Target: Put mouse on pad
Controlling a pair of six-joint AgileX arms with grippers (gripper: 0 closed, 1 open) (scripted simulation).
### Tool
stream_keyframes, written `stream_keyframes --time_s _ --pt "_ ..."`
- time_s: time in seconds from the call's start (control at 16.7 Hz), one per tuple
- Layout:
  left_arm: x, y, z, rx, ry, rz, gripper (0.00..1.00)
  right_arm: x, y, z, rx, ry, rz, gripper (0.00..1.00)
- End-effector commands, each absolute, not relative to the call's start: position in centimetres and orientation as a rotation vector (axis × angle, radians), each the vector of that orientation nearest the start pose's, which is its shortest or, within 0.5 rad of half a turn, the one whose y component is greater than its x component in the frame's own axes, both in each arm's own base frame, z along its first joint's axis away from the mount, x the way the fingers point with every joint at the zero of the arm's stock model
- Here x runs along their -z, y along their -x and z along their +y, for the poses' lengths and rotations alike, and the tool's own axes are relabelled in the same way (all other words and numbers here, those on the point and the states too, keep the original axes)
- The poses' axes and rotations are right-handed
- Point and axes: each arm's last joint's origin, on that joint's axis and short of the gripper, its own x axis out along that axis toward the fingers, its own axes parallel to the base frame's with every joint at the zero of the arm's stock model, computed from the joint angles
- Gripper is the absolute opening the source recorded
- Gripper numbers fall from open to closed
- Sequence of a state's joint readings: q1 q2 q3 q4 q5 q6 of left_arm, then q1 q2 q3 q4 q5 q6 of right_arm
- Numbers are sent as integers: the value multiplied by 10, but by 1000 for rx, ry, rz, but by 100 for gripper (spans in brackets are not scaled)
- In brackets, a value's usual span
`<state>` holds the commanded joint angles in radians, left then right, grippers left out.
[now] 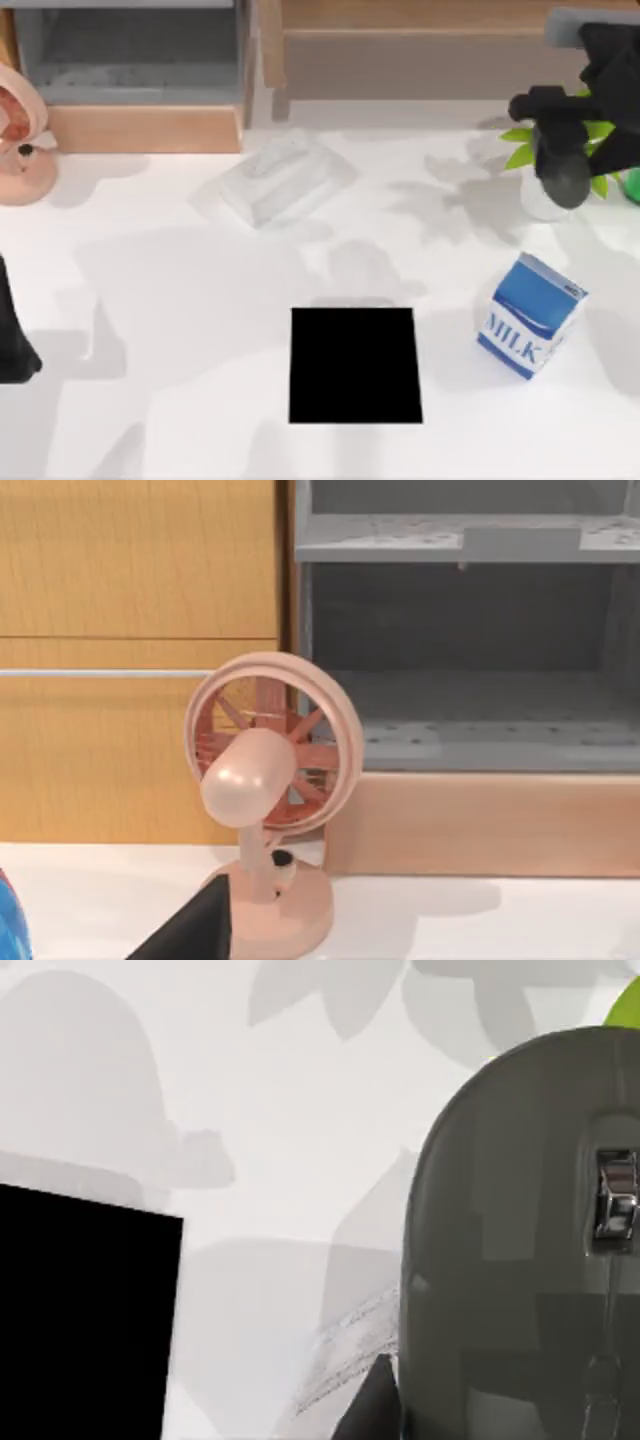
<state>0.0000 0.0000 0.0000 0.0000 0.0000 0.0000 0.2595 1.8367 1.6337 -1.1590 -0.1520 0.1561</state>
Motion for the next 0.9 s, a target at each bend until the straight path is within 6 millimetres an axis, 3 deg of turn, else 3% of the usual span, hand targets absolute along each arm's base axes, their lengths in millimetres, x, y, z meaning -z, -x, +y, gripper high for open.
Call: stream_keyframes --time_s 0.12,0.3,0.48,0.66,0.9 --pt "-160 -106 -1 0 0 0 100 -266 -347 155 -225 -120 1414 0" --pt "-160 -106 -1 0 0 0 100 -243 -322 228 -160 -146 1493 0" --pt "-160 -106 -1 0 0 0 100 -210 -290 278 -72 -88 1553 0" --pt "-160 -106 -1 0 0 0 100 -188 -273 296 -12 -36 1572 0" --pt "-160 -106 -1 0 0 0 100 -189 -274 296 -11 -40 1573 0"
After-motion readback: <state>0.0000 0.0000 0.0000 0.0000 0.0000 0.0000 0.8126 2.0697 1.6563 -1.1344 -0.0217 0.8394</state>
